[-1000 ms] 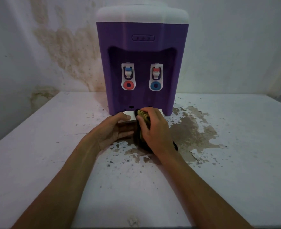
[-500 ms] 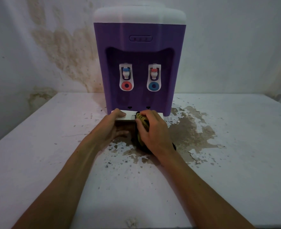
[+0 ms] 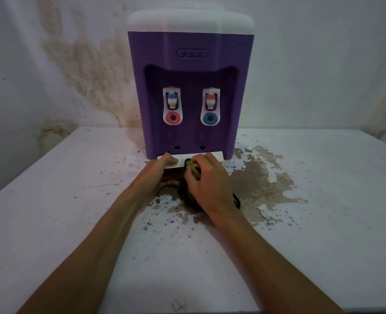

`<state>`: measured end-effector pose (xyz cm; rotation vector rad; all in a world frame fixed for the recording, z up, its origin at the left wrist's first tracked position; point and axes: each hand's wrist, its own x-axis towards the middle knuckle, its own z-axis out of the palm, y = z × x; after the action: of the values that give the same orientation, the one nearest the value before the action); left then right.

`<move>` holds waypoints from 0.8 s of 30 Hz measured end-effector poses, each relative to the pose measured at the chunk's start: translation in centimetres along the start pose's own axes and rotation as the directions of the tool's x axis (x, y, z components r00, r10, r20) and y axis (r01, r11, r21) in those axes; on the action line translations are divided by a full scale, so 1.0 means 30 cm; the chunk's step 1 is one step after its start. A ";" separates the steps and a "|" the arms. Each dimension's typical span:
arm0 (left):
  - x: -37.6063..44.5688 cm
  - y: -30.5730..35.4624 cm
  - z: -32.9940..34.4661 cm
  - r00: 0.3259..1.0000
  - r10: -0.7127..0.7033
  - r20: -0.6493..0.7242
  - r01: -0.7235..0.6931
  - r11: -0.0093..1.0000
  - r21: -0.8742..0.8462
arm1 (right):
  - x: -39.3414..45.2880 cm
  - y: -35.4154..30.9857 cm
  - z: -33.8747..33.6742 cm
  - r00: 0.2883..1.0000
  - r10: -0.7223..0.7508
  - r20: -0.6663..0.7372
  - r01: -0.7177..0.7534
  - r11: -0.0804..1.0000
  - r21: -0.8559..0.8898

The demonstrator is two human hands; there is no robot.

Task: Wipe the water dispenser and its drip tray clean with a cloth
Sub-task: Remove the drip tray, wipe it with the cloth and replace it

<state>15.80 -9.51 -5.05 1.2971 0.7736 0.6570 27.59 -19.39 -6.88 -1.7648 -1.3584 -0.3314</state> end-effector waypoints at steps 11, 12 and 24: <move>0.002 0.013 0.009 0.999 0.023 -0.043 -0.020 0.997 0.074 | 0.006 0.004 -0.011 0.983 0.179 -0.036 -0.179 0.984 0.008; 0.002 0.011 0.008 0.999 0.028 -0.047 -0.024 0.996 0.091 | 0.005 0.007 -0.012 0.981 0.187 -0.050 -0.186 0.982 0.011; -0.018 -0.012 0.021 0.992 0.117 -0.040 -0.108 0.978 0.179 | 0.014 0.018 0.014 0.986 0.152 -0.071 -0.144 0.983 0.112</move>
<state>15.99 -10.37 -5.29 1.4996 0.8184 0.7272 28.11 -18.82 -7.08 -1.7340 -1.1599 -0.2400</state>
